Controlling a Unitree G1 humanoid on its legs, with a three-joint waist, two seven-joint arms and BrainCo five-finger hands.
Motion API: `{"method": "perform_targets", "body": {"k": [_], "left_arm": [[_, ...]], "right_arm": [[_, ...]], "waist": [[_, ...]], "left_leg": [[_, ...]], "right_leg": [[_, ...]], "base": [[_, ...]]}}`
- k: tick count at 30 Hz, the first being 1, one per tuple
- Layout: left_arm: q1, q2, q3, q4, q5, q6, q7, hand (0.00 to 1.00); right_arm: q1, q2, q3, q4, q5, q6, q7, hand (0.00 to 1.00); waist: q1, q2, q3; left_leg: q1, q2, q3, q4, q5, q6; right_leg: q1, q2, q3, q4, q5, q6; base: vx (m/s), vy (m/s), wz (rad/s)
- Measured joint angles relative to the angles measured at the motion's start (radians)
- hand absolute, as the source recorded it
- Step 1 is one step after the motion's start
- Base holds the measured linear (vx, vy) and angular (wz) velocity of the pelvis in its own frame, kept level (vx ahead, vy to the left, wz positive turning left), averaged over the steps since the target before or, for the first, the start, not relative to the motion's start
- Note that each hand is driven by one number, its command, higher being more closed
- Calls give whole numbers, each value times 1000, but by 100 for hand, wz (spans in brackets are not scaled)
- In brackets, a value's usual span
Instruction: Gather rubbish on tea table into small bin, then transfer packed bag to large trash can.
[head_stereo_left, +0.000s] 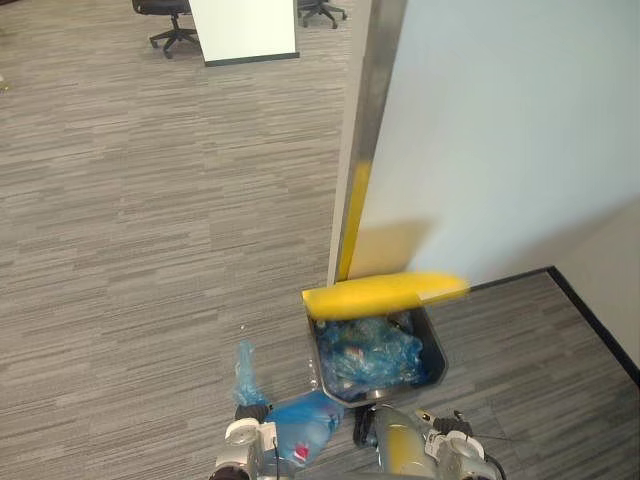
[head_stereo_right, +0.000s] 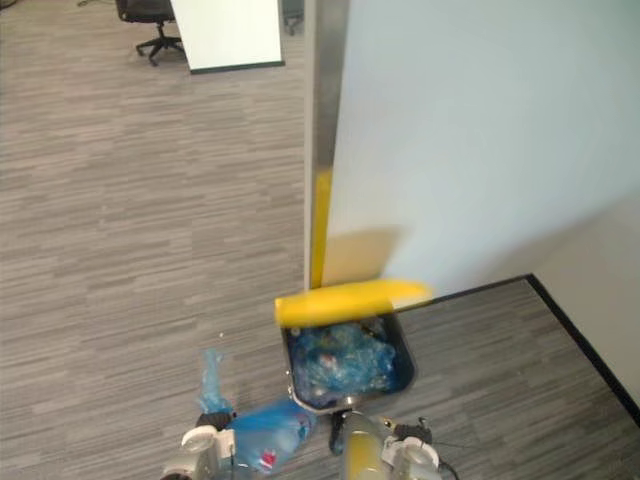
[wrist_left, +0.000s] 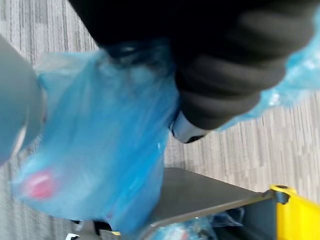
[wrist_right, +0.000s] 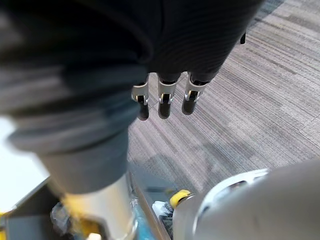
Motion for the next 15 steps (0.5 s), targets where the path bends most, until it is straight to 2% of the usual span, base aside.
{"method": "perform_targets", "body": {"k": [1,6,10,12,13,15], "left_arm": [[-2,-3,1,0,-1,0,1,100],[-4,-7,4,0,-1,0,1,100],[-11,1,-39,-13,-1,0,1,100],[-12,5,-79,-55,-7,-1,3,100],[-11,10,-124,-96,-17,-2,5,100],[-7,19,-167,-128,-21,-3,15,100]], "right_arm": [[-2,-4,4,0,-1,4,0,0],[-32,-5,69,-5,-10,7,7,0],[-58,1,166,-15,-8,7,12,0],[-66,11,230,-67,-6,6,12,0],[-82,10,273,-130,-2,5,9,0],[-87,8,307,-226,11,-4,-1,0]], "waist": [[5,2,0],[5,6,-15],[5,14,-31],[5,24,-62],[6,37,-69],[7,50,-78]], "left_leg": [[-3,9,3,-2,0,-1],[-26,11,-24,-61,4,-7],[-44,9,-40,-107,36,-49],[-89,9,-65,-120,61,-59],[-120,13,-80,-120,80,-55],[-153,24,-84,-108,99,-46]], "right_leg": [[-2,6,-4,1,0,-10],[-48,11,-18,-5,-3,-16],[-72,2,-31,-13,6,-19],[-100,1,-44,-37,12,-25],[-106,0,-61,-60,23,-36],[-105,0,-81,-85,35,-33]], "base": [[154,-32,12],[92,-2,-1],[44,-8,13],[17,-70,34],[11,-83,32],[-16,-110,31]]}}
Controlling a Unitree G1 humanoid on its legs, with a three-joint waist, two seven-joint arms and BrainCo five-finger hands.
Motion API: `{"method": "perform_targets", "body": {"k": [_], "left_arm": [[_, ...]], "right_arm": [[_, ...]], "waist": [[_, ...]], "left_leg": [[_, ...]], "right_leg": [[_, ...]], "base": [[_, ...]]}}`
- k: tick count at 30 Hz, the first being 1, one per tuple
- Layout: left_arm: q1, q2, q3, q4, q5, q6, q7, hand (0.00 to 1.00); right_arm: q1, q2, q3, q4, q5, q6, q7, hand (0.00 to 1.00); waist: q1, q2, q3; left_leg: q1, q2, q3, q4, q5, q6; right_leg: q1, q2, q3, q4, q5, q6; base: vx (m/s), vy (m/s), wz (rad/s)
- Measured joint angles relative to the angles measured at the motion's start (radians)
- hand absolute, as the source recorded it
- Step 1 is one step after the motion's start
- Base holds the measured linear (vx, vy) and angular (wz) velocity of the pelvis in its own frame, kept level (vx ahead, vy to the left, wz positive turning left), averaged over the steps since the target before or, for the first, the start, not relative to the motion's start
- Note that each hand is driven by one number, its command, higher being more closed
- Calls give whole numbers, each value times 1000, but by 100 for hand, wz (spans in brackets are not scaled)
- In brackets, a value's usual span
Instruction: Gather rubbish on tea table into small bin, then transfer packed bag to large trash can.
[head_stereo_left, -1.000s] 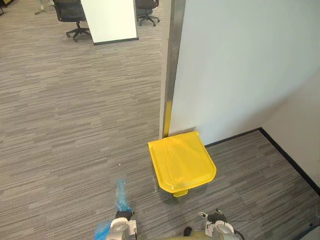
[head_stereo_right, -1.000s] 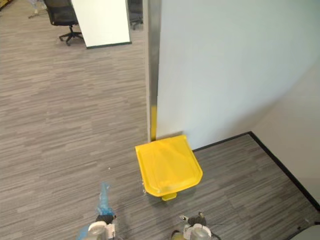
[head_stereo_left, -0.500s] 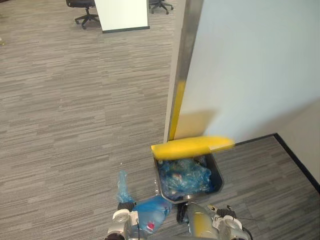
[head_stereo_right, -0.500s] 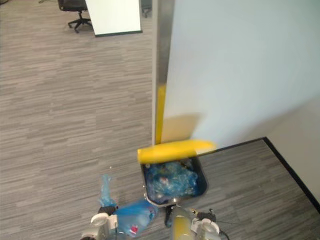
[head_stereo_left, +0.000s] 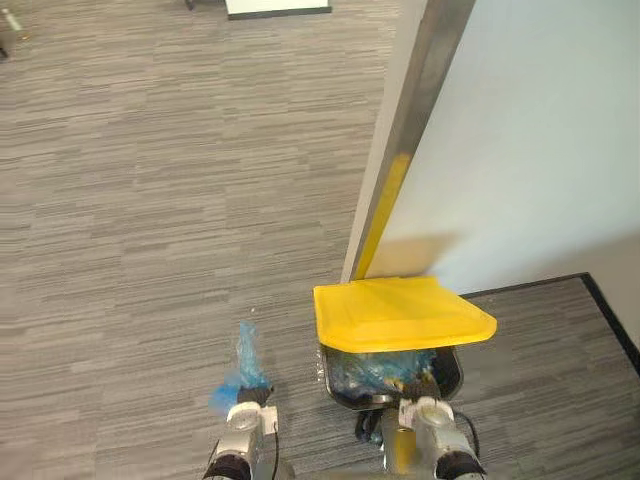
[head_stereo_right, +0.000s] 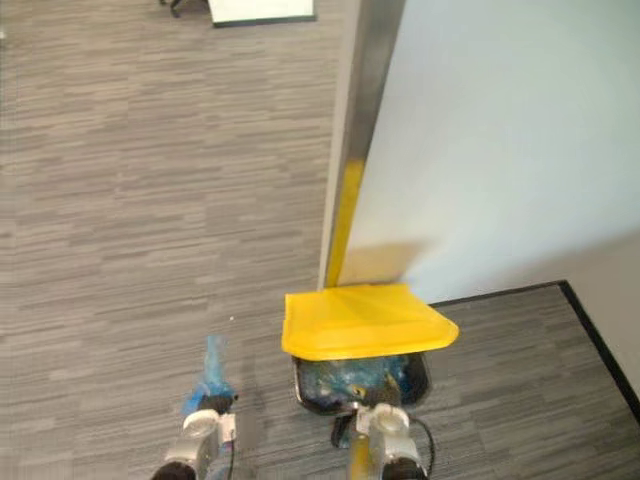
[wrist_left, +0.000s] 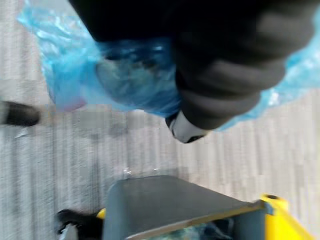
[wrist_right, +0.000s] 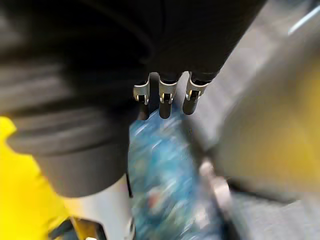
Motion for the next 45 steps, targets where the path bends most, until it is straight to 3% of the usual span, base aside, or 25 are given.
{"method": "perform_targets", "body": {"k": [5,12,16,19,23,26,27,28,29,30,31,36,45], "left_arm": [[27,27,-107,-137,-27,-9,17,100],[60,31,-275,-328,-80,-33,28,100],[35,31,-309,-416,-118,-40,29,100],[10,32,-339,-487,-150,-50,33,100],[-83,74,-360,-575,-181,-57,52,100],[-141,72,-378,-619,-194,-62,68,100],[-196,68,-391,-627,-194,-71,73,100],[-219,62,-402,-645,-196,-74,75,100],[-224,57,-405,-659,-196,-76,77,100],[-228,48,-418,-701,-197,-83,86,100],[-233,48,-429,-717,-196,-89,90,100],[-274,48,-479,-739,-196,-91,97,100],[-380,37,-565,-757,-197,-93,100,100]], "right_arm": [[-80,-12,34,-160,21,-24,-46,0],[-186,-53,77,-236,39,-16,-86,0],[-265,-91,87,-265,64,-16,-105,0],[-328,-130,85,-302,88,-15,-119,0],[-457,-138,84,-304,109,-10,-125,0],[-527,-139,75,-304,140,7,-122,0],[-562,-142,62,-304,143,10,-126,0],[-581,-149,47,-303,145,8,-129,0],[-594,-156,46,-303,146,7,-131,0],[-651,-169,37,-299,148,7,-130,0],[-690,-166,36,-292,150,6,-131,0],[-727,-169,-10,-274,178,1,-136,0],[-802,-171,-92,-191,198,-11,-145,0]], "waist": [[8,7,-15],[33,-1,-14],[41,-11,15],[46,-15,50],[50,-70,117],[61,-63,140],[75,-57,174],[41,-85,190],[35,-91,195],[55,-62,204],[60,-58,207],[49,-67,230],[33,-67,231]], "left_leg": [[-63,29,-6,-1,32,1],[-100,56,11,-2,35,1],[-183,58,9,108,-15,25],[-231,76,-19,192,-90,-5],[-369,56,-93,268,-91,-10],[-459,64,-105,402,-126,28],[-481,90,-97,409,-129,6],[-499,53,-115,409,-113,-12],[-506,51,-115,422,-104,-36],[-547,47,-118,490,-107,-27],[-550,29,-89,509,-127,-9],[-575,18,-87,495,-130,-8],[-600,4,-101,474,-115,-16]], "right_leg": [[-32,15,-28,-26,20,-9],[-62,41,-36,-42,36,15],[-86,44,-35,-59,67,27],[-102,47,-47,-32,78,19],[-143,63,-43,-117,99,33],[-169,82,-57,-128,119,45],[-245,86,23,94,128,-72],[-236,73,125,189,110,-71],[-229,72,127,155,120,-112],[-241,84,95,105,134,-80],[-250,85,71,68,174,-82],[-253,83,72,37,216,-66],[-256,77,67,-8,249,-81]], "base": [[-18,-130,16],[-78,-96,2],[-177,-57,7],[-282,-58,11],[-294,-79,22],[-224,-22,-13],[-201,-137,45],[-100,-213,79],[-54,-183,56],[-127,-88,-24],[-119,-26,-41],[-101,14,1],[-26,9,6]]}}
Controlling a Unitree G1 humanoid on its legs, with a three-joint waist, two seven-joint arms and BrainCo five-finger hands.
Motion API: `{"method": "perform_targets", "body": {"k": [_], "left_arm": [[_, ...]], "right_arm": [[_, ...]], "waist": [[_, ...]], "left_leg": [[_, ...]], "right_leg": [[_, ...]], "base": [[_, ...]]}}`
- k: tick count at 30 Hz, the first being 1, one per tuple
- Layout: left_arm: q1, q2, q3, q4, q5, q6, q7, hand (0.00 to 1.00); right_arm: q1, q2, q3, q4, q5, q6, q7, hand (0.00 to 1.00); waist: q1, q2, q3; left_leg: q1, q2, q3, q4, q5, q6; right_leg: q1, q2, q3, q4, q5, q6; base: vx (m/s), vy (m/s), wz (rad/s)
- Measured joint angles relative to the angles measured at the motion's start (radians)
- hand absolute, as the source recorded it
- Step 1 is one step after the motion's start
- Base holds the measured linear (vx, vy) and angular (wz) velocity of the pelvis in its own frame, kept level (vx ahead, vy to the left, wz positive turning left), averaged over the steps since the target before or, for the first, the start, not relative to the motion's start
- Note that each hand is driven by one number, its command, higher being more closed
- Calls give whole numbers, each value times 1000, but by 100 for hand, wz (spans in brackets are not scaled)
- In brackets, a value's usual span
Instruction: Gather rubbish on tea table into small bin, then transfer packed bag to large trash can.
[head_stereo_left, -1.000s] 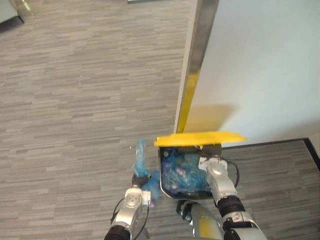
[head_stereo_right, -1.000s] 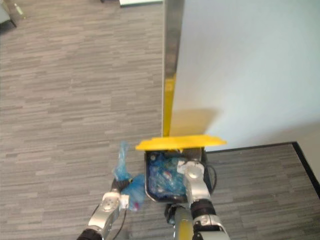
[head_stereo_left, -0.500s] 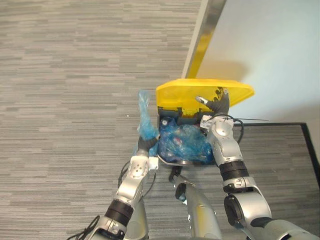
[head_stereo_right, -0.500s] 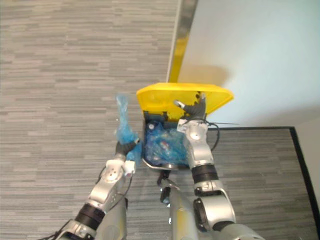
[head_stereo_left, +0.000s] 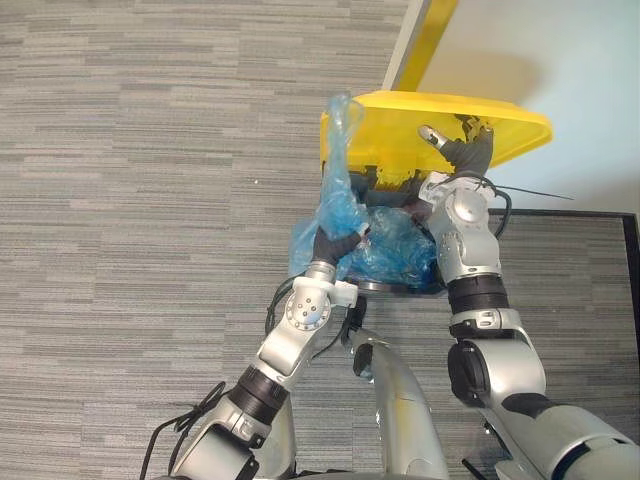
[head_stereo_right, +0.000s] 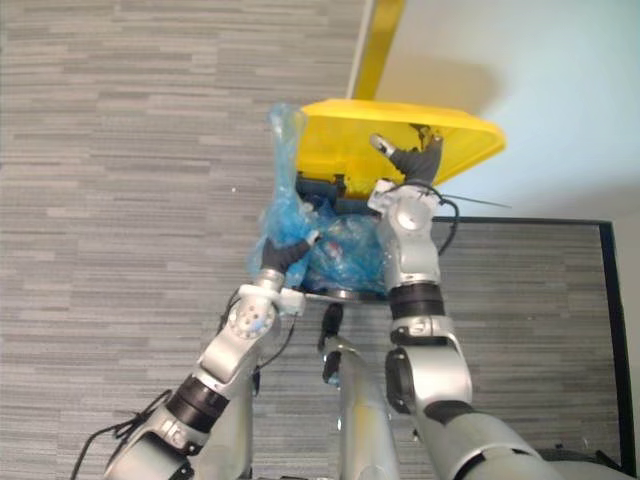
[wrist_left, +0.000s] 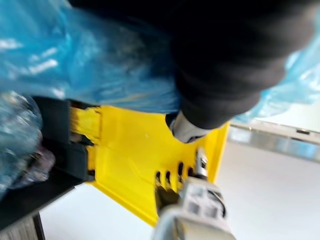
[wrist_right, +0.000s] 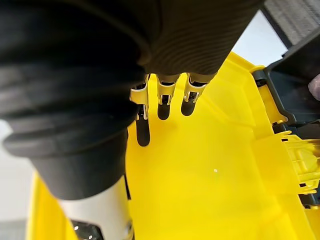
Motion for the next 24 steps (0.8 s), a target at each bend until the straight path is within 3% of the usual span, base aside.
{"method": "perform_targets", "body": {"k": [4,24], "left_arm": [[-48,-6,-36,-4,0,-1,-2,100],[-117,-16,-104,-212,2,-22,20,100]], "right_arm": [[-10,1,-17,12,2,0,0,0],[-32,2,-14,72,17,12,33,0]], "waist": [[-7,-1,0],[-32,-1,-2]], "left_leg": [[15,-3,20,-13,9,-14],[78,-19,55,-73,25,-3]], "right_leg": [[-1,-2,16,-4,11,-16],[40,-10,42,-30,20,-17]], "base": [[29,21,-6],[18,-2,-2]]}}
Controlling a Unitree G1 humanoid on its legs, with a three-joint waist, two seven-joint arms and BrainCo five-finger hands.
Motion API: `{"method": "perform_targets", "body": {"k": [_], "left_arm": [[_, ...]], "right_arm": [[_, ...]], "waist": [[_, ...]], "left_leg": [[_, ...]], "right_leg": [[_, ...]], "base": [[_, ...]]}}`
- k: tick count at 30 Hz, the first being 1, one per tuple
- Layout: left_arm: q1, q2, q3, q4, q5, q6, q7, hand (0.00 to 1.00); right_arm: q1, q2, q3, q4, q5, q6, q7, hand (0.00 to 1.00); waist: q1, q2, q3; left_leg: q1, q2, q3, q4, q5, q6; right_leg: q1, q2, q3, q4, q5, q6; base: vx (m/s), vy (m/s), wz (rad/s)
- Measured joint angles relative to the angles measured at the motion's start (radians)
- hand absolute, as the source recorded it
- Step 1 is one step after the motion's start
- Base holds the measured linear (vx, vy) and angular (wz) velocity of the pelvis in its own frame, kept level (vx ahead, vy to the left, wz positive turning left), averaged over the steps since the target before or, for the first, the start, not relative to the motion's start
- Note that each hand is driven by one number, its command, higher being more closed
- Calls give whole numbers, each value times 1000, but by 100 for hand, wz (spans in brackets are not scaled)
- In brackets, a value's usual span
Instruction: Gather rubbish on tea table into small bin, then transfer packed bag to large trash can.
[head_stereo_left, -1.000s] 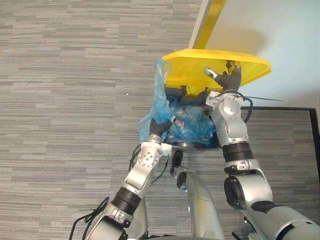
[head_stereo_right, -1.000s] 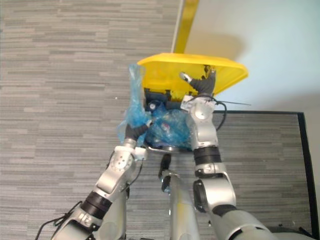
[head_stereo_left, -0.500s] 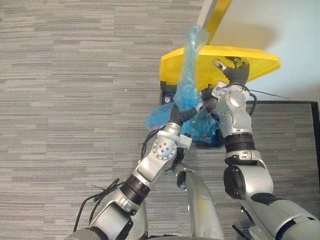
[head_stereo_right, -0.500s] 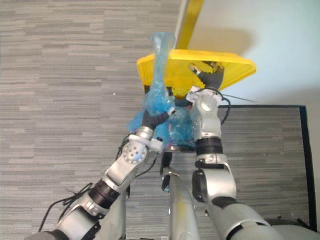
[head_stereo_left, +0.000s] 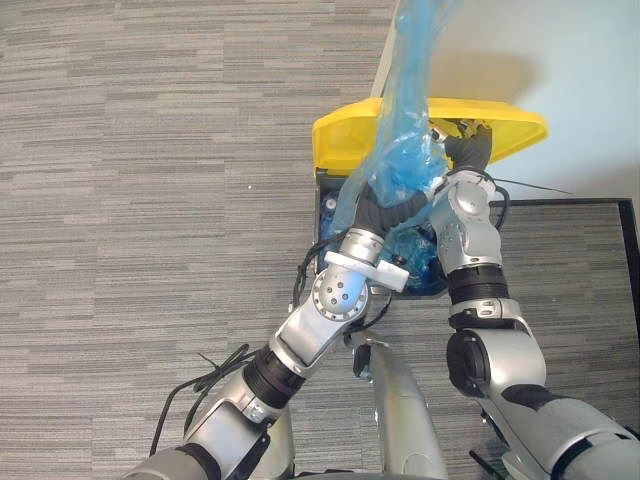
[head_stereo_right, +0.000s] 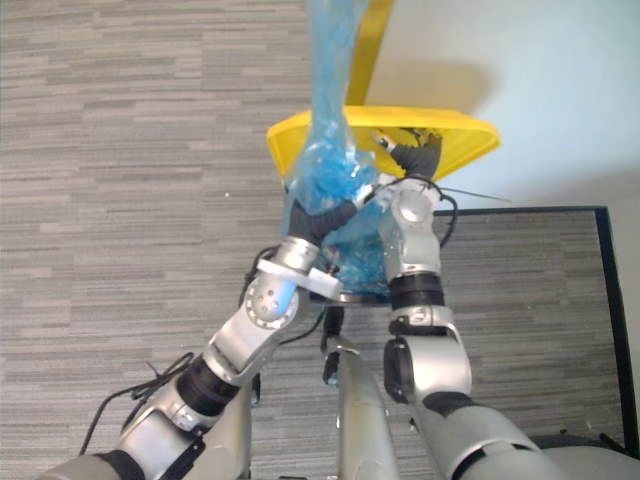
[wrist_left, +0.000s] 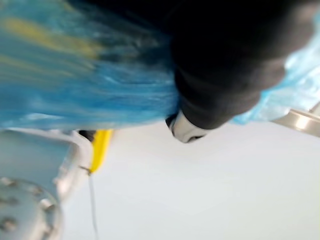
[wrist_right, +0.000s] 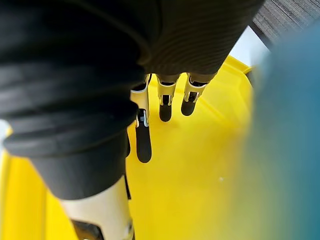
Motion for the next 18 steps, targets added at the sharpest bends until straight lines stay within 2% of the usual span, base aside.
{"method": "perform_targets", "body": {"k": [6,12,18], "left_arm": [[3,-2,-1,15,1,0,-1,100],[2,-15,21,160,2,12,-1,100],[-13,-19,76,286,3,48,5,100]], "right_arm": [[-9,-1,0,14,0,0,2,0],[-20,-19,-6,34,0,1,-2,0],[-34,-33,-50,37,0,2,-11,0]], "waist": [[0,0,-2],[-3,0,-2],[-6,0,-2]], "left_leg": [[17,0,11,-41,16,-2],[2,1,15,-54,22,-4],[-58,1,17,-40,24,-3]], "right_leg": [[14,5,8,-41,12,-2],[-9,7,8,-55,25,-5],[-61,6,9,-54,34,-7]], "base": [[9,-7,-1],[45,-14,-2],[42,-1,-1]]}}
